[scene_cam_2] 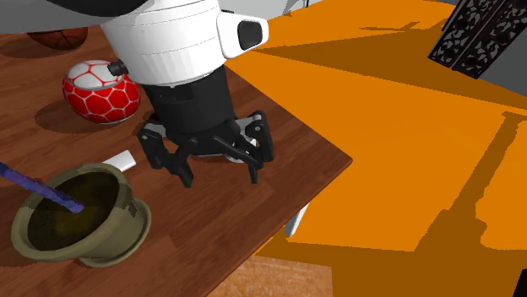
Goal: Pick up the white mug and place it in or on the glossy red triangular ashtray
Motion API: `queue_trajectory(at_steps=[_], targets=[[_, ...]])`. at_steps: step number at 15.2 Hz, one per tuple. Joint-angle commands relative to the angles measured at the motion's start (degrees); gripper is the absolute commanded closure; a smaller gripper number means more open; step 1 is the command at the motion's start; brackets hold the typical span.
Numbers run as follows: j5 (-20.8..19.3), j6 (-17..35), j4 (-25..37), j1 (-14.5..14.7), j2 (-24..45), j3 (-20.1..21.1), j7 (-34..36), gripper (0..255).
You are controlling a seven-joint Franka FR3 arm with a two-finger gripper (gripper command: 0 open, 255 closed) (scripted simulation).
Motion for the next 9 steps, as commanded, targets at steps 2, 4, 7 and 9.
queue_trajectory(at_steps=[2, 4, 7, 9], targets=[[0.1, 2.0, -0.1, -0.1, 1.7, -0.2, 0.0, 0], [0.4, 6.0, -0.2, -0.4, 5.4, -0.6, 0.1, 0], [0.8, 11.7, 0.5, -0.6, 11.3, -1.2, 0.1, 0], [1.1, 15.2, 1.3, -0.8, 15.4, -1.6, 0.0, 0]])
